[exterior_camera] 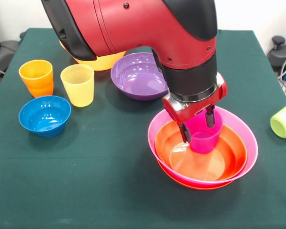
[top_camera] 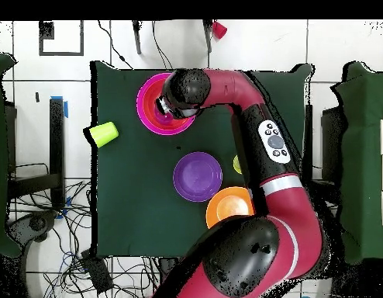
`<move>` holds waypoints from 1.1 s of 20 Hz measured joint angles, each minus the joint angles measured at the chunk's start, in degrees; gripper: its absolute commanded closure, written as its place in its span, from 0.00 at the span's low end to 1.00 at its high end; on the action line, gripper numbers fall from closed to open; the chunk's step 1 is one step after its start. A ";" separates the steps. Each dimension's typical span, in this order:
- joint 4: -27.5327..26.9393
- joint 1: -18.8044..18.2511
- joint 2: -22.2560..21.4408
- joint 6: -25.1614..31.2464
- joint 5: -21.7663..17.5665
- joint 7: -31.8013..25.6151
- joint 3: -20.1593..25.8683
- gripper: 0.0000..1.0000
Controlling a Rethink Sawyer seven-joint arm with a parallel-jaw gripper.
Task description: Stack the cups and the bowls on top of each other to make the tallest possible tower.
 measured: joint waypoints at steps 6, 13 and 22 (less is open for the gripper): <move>0.00 0.00 0.16 0.00 0.00 0.00 0.11 0.00; -0.08 -0.01 0.19 -0.01 0.00 0.00 0.12 1.00; -0.42 -0.08 0.30 0.00 -0.01 0.00 0.36 1.00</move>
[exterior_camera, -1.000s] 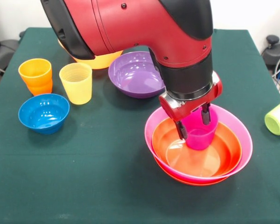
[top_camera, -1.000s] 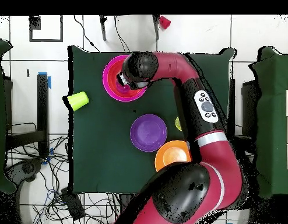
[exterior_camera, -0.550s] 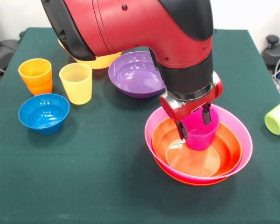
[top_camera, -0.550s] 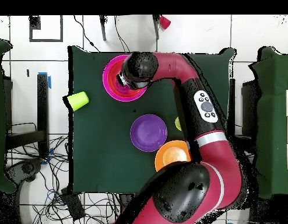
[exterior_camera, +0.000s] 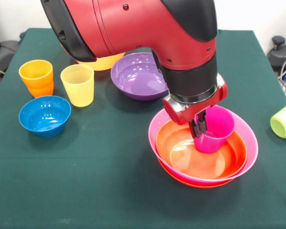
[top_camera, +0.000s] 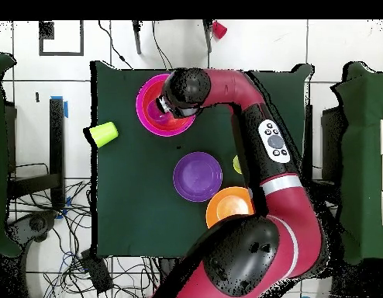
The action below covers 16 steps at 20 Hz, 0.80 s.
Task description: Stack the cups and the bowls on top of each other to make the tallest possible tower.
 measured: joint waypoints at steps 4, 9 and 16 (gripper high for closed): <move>-0.01 -0.11 0.09 0.00 -0.04 0.00 0.35 1.00; 0.00 -0.19 0.10 0.00 -0.08 0.00 0.58 1.00; 0.00 -0.21 0.11 0.00 -0.07 0.00 0.73 1.00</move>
